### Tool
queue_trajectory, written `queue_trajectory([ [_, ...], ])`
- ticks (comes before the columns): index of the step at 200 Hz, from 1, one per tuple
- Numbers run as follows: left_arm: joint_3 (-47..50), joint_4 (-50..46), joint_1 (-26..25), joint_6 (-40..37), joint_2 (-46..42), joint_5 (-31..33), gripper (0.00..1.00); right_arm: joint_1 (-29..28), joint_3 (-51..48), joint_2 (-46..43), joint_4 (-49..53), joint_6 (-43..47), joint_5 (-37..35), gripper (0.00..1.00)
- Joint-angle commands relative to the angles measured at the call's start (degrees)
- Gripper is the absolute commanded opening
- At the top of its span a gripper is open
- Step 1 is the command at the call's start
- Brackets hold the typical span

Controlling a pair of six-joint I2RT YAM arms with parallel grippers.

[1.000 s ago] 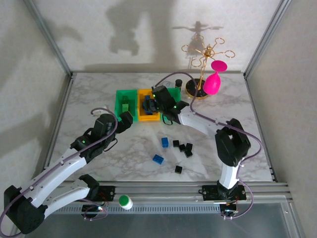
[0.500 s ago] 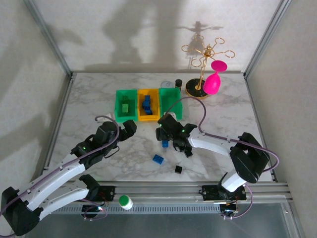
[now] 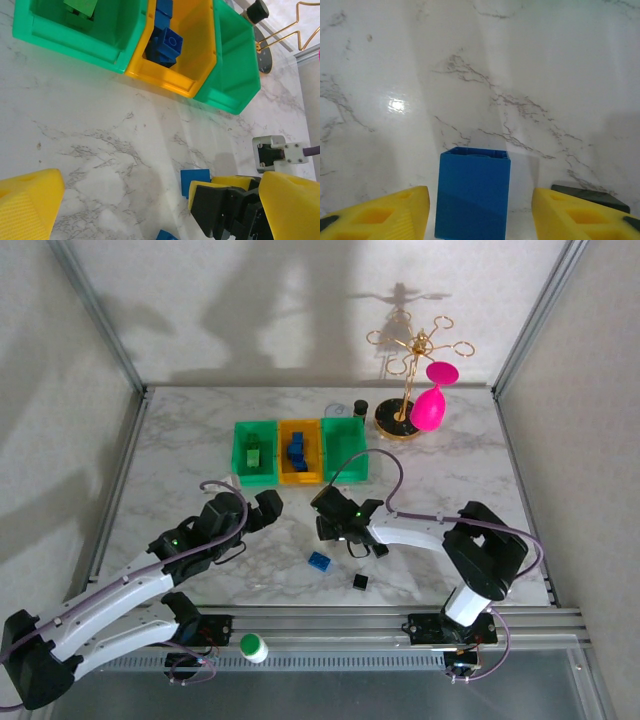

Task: Sort the legos into containers by color
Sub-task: Pick up the lego from the center of the table.

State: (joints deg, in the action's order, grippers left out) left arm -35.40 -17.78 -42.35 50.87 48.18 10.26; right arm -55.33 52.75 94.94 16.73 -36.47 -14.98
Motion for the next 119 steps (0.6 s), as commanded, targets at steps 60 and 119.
queue_trajectory([
  [60, -1.1, -0.5, -0.5, 0.1, 1.1, 2.3, 1.0, -0.5, 3.2, 2.4, 0.0, 1.6, -0.6, 0.42],
  [119, -2.1, -0.6, -0.5, -0.3, 1.7, 2.6, 1.0, -0.5, 3.5, 1.6, 0.7, 2.1, -1.2, 0.37],
])
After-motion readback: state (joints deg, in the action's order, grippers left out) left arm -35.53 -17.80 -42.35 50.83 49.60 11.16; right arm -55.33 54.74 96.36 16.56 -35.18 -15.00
